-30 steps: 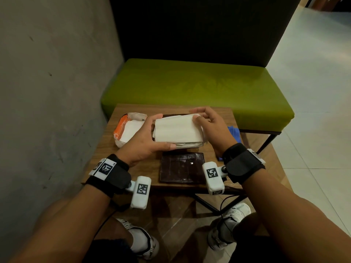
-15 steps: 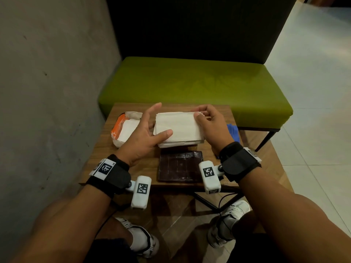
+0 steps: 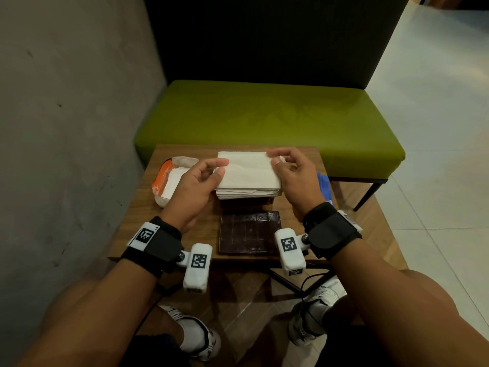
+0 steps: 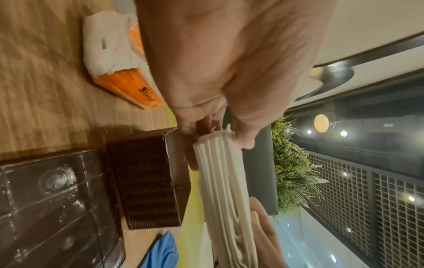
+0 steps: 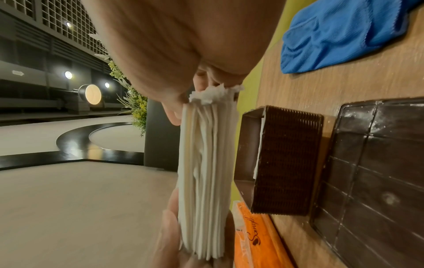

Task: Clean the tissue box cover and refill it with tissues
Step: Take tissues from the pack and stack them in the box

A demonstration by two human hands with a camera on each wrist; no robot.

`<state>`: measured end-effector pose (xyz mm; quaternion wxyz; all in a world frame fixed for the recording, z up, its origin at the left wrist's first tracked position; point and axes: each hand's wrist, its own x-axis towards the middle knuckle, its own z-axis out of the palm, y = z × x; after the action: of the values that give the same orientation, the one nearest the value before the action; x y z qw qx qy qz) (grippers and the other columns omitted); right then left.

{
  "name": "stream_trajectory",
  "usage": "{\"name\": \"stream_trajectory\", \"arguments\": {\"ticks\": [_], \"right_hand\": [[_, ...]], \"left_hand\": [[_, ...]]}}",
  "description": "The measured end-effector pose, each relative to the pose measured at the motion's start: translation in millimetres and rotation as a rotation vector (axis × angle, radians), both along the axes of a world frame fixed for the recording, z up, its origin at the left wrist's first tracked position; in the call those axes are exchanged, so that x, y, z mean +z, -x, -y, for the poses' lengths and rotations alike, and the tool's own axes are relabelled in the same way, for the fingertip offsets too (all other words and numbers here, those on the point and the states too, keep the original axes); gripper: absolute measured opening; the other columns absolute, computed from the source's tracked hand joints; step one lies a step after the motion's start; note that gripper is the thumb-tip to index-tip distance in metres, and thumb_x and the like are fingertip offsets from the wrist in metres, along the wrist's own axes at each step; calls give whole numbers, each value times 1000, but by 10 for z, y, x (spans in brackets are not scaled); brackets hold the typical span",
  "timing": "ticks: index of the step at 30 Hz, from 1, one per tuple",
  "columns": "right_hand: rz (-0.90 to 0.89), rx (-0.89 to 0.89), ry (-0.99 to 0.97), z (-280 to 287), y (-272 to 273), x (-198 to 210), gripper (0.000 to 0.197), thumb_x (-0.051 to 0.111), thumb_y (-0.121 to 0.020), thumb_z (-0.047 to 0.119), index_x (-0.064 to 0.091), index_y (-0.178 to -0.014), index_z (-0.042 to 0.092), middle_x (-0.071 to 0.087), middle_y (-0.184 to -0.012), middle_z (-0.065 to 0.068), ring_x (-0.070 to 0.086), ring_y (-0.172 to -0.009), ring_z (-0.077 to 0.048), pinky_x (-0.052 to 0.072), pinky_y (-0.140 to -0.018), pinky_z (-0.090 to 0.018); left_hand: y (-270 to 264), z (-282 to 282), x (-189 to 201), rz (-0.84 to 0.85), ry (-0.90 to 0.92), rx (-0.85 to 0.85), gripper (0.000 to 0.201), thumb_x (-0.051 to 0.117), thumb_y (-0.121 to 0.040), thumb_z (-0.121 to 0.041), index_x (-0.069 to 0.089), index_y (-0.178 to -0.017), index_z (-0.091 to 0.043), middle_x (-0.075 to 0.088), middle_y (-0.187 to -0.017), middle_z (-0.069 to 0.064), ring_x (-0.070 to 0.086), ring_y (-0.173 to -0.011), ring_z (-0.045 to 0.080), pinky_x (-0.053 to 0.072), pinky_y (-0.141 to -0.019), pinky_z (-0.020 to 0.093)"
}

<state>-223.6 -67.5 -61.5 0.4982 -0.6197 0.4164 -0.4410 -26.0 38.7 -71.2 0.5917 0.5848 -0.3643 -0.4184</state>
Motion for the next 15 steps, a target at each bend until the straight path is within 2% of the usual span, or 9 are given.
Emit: {"name": "stream_trajectory", "arguments": {"ticks": [3, 5, 7, 10, 12, 13, 15], "right_hand": [[57, -3, -59, 36, 33, -22, 16, 64, -103, 9, 73, -113, 17, 64, -124, -12, 69, -96, -20, 63, -79, -35], [78, 5, -108, 68, 46, -7, 20, 64, -102, 3, 71, -119, 10, 64, -115, -7, 69, -89, -12, 60, -73, -22], [57, -1, -136, 165, 24, -5, 23, 64, -100, -3, 68, -121, 5, 63, -102, -2, 67, -85, -10, 56, -68, -15], [-33, 3, -178, 376, -66, -18, 21, 64, -98, -7, 66, -113, 6, 55, -78, 4, 59, -73, -9, 53, -69, -21], [-123, 27, -205, 499, -132, -29, 19, 65, -97, -7, 66, -105, 11, 48, -69, 7, 52, -65, -8, 50, -70, -26], [-176, 30, -207, 550, -167, -38, 20, 66, -97, -5, 66, -101, 14, 52, -71, 6, 54, -67, -9, 50, -72, -29], [-285, 11, -182, 637, -238, -78, 23, 69, -96, -1, 64, -94, 22, 65, -90, -4, 65, -83, -19, 56, -78, -36]], "left_hand": [[-69, 53, -73, 39, 9, 15, 31, 66, -105, -3, 75, -129, -21, 77, -134, 4, 66, -135, 26, 52, -116, 44], [-116, 112, -95, 51, 7, 32, 35, 69, -102, 1, 76, -129, -19, 77, -134, 3, 68, -133, 21, 54, -114, 38], [-171, 213, -104, 44, -6, 50, 34, 71, -100, 4, 77, -126, -18, 77, -133, 3, 69, -130, 17, 54, -114, 38], [-267, 403, -148, 50, -55, 79, 33, 74, -95, 6, 81, -115, -19, 77, -130, 8, 70, -129, 25, 54, -116, 46], [-304, 522, -192, 100, -96, 106, 34, 76, -92, 8, 82, -108, -21, 77, -127, 7, 69, -129, 25, 53, -116, 48], [-309, 573, -212, 133, -117, 117, 35, 76, -91, 8, 82, -106, -22, 76, -125, 6, 68, -129, 25, 54, -115, 48], [-304, 650, -250, 188, -143, 131, 36, 76, -90, 9, 80, -104, -24, 75, -124, 8, 69, -126, 27, 56, -113, 48]]}}
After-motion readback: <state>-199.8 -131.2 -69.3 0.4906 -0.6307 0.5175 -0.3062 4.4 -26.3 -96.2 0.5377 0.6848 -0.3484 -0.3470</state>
